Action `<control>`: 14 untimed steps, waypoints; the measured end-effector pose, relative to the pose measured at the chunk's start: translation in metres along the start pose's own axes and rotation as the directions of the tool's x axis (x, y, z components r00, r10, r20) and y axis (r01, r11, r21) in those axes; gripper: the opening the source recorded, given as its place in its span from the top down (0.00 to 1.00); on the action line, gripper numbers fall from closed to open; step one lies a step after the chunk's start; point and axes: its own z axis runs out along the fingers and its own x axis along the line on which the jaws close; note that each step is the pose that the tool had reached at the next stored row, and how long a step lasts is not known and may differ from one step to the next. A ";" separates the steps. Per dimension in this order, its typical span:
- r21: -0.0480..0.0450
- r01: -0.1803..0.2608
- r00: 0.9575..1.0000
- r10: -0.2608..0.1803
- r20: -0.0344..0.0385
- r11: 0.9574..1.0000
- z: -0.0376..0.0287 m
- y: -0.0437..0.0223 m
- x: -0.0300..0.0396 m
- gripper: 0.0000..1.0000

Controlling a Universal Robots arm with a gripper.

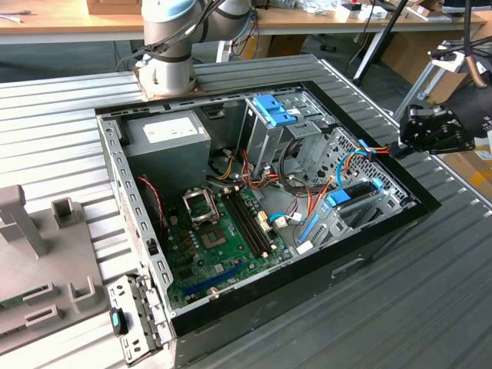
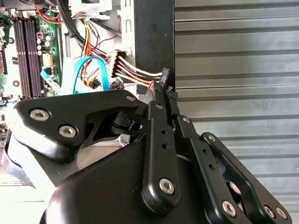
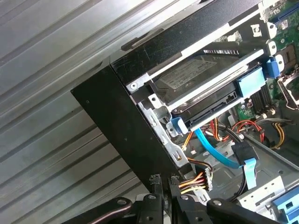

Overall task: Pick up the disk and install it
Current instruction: 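Insert the disk into the insertion slot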

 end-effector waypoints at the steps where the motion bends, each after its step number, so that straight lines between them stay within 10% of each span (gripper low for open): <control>1: 0.000 0.000 1.000 0.000 0.000 1.000 0.0000 0.0001 -0.0001 0.83; 4: 0.024 0.009 1.000 -0.009 -0.002 1.000 -0.0009 0.0023 0.0007 0.83; 14: 0.024 0.009 1.000 -0.009 -0.002 1.000 -0.0011 0.0027 0.0009 0.75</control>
